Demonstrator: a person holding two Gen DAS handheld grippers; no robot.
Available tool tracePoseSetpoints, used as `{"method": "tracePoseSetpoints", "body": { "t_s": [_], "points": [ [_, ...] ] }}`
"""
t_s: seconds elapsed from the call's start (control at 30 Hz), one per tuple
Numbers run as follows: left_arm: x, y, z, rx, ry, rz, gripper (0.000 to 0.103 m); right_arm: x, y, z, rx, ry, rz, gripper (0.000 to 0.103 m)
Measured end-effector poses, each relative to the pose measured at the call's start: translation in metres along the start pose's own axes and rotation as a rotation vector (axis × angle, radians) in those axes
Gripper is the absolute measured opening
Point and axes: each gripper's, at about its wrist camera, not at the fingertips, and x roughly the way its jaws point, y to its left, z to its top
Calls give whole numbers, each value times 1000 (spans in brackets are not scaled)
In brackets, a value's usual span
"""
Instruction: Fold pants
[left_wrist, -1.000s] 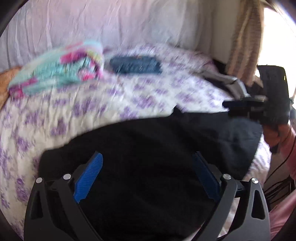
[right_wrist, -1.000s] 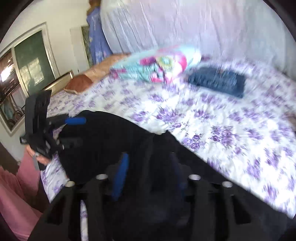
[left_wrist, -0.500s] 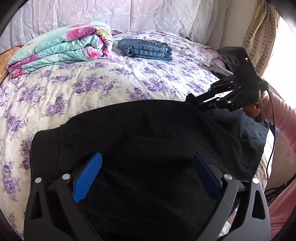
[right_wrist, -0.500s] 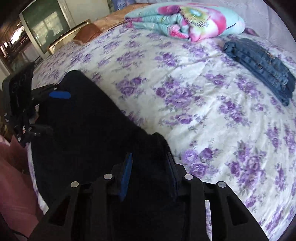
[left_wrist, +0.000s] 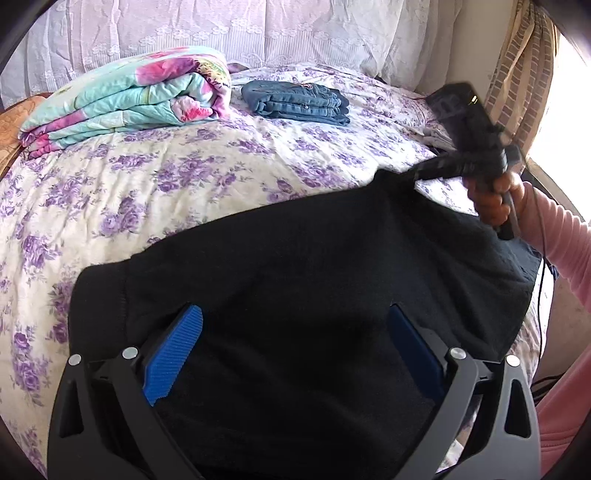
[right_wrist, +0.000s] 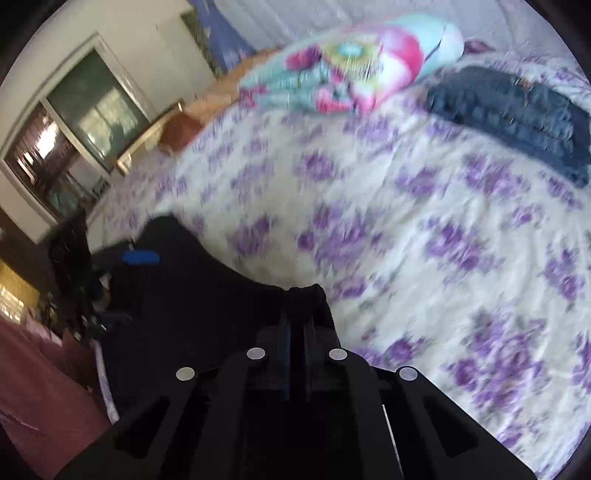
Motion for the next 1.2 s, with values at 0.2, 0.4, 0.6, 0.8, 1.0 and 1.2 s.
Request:
{"method": "tracePoseSetpoints", "body": {
  "t_s": [0.2,0.4,0.6,0.8,1.0,1.2],
  "points": [
    [6,-4,-1,28,28,35,98,33,-13,-12,40,101,-79,13],
    [0,0,-2,73,28,69,98,-42,55,-34,-11,-101,-152,27],
    [2,6,-1,147,52,78,97,14,131,-125,-38,59,-80,26],
    [-10,1,-3,199,22,169,95,-18,158,-163,-60,-56,-197,42],
    [-47,-27,-1,143,-77,90,96,-124,129,-231,343,-421,-450,58],
    [-37,-119,4,198,-132,-146,96,-247,73,-336,855,-688,-895,60]
  ]
}}
